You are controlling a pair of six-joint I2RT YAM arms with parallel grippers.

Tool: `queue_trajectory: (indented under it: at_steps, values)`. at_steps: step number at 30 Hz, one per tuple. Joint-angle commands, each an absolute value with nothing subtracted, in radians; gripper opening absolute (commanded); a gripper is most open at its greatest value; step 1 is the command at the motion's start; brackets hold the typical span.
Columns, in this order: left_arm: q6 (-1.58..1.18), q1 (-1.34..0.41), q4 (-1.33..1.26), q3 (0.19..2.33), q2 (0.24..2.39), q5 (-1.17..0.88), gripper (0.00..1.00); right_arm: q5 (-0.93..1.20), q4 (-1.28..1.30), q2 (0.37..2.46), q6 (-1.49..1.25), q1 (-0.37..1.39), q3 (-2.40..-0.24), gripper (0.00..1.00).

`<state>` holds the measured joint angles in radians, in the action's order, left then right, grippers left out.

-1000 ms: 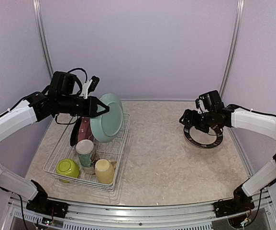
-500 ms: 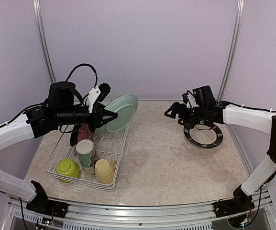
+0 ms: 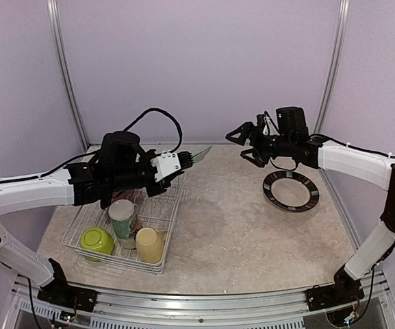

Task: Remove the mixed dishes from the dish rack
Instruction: Pass from the left arm to the right

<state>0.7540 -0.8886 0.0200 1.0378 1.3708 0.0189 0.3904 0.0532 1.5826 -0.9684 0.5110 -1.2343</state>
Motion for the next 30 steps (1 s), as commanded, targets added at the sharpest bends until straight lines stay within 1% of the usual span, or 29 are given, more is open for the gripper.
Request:
queue_trajectory:
  at_steps: [1,7,11,16,18,21,23,26,30]
  values:
    - [0.857,-0.891,-0.145,1.028,1.351,0.091,0.0,0.423,-0.02,1.629,-1.034,0.57,-1.29,0.95]
    - [0.877,-0.888,-0.17,0.983,1.348,0.13,0.0,0.466,-0.102,1.735,-1.127,0.639,-1.348,0.94]
    - [0.885,-0.887,-0.191,0.967,1.351,0.169,0.0,0.497,-0.131,1.821,-1.151,0.685,-1.412,0.89]
    - [0.91,-0.887,-0.246,0.957,1.369,0.224,0.0,0.492,-0.172,1.868,-1.196,0.723,-1.417,0.86]
    - [0.913,-0.887,-0.248,0.956,1.378,0.23,0.0,0.506,-0.251,1.875,-1.251,0.725,-1.384,0.81]
    - [0.926,-0.89,-0.256,0.956,1.391,0.247,0.0,0.511,-0.356,1.882,-1.343,0.725,-1.331,0.76]
    - [0.939,-0.891,-0.259,0.954,1.404,0.255,0.0,0.512,-0.4,1.89,-1.383,0.726,-1.317,0.68]
    - [0.943,-0.894,-0.264,0.954,1.412,0.263,0.0,0.514,-0.457,1.906,-1.437,0.729,-1.307,0.64]
    - [0.95,-0.899,-0.263,0.954,1.421,0.271,0.0,0.518,-0.504,1.934,-1.478,0.731,-1.314,0.62]
